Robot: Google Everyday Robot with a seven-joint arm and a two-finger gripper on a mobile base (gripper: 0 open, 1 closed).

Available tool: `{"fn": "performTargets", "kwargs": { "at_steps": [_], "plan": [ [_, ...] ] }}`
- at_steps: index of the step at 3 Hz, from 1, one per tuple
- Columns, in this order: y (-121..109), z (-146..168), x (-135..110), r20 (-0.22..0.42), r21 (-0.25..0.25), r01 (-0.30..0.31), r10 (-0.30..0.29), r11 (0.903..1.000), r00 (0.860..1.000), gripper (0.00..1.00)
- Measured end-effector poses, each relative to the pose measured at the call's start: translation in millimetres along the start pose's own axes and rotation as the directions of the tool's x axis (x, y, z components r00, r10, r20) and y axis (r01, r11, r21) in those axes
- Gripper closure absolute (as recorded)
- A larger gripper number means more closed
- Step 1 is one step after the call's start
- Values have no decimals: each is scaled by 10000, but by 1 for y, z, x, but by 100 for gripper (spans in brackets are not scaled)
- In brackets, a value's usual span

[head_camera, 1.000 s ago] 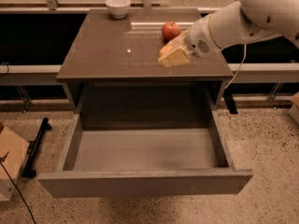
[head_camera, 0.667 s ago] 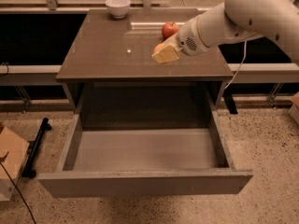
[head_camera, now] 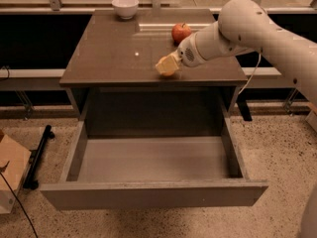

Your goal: Pick orange from top drawer and place on counter

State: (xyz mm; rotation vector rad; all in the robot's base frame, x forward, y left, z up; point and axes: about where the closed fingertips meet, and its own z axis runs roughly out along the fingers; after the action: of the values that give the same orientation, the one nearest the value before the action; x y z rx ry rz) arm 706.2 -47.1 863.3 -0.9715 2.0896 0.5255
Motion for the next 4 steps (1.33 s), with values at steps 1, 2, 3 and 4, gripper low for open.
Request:
{"fn": "performTargets", "kwargs": {
  "at_steps": [1,2,3,4],
  "plan": [
    [-12,27,7,-209,-117,-370,368,9992,9991,100],
    [-15,35,9,-286,-151,-480,476,9987,9985,86],
    [-14,38,10,-308,-198,-474,468,9987,9984,63],
    [-12,40,10,-329,-237,-472,464,9986,9984,40]
  ]
}}
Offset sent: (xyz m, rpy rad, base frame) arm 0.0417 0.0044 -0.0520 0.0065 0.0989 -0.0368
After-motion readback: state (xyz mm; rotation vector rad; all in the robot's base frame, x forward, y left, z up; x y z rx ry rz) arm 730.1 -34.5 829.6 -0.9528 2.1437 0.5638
